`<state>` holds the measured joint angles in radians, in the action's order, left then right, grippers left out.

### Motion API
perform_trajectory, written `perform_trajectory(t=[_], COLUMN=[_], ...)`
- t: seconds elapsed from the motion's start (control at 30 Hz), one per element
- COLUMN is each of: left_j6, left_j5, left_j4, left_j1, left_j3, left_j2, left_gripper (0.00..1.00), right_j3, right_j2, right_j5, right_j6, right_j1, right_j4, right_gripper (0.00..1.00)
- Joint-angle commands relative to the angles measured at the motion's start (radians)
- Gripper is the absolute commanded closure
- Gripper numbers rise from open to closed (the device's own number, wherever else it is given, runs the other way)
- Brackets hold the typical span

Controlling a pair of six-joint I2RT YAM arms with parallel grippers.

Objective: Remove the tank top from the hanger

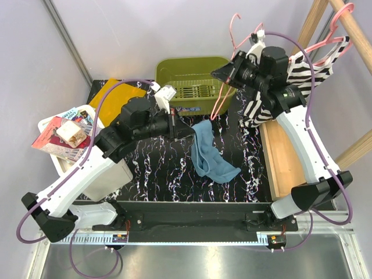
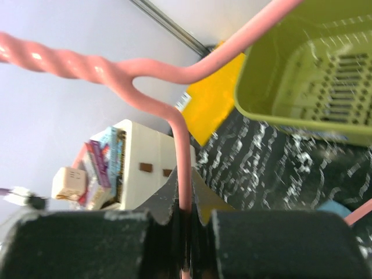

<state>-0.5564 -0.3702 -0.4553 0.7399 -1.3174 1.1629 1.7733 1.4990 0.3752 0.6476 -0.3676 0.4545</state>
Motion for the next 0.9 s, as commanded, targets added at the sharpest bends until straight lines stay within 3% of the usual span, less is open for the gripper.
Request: perform_trajectory(t=[0.0, 0.23, 0.4, 0.67, 0.87], left_j6=[-0.023, -0.033, -0.03, -0.019, -0.011], left_j5=[0.062, 0.048, 0.025, -0.021, -0.048], left_j4=[0.006, -0.006, -0.008, -0.008, -0.003], left_j1=[-0.014, -0.065, -0.082, -0.082, -0.082], left_j3=[-0.003, 0.006, -0.003, -0.036, -0.04], left_j2=[-0.039, -0.029, 0.006, 0.098, 0.138], left_gripper=[1.0, 1.0, 1.0, 1.0, 1.0], right_j3=[0.119, 0.175, 0.014, -0.311, -0.39], right_j2=[-0.011, -0.063, -0.244, -0.572, -0.778], right_j5=[0.03, 0.253, 0.312, 0.268, 0.117], right_j6=[0.059, 0.124, 0.153, 0.201, 0.169], right_j1=[-0.021, -0.022, -0.024, -0.024, -0.024], right_j4=[-0.086, -0.12, -0.114, 0.01, 0.217], right_gripper=[1.0, 1.0, 1.0, 1.0, 1.0])
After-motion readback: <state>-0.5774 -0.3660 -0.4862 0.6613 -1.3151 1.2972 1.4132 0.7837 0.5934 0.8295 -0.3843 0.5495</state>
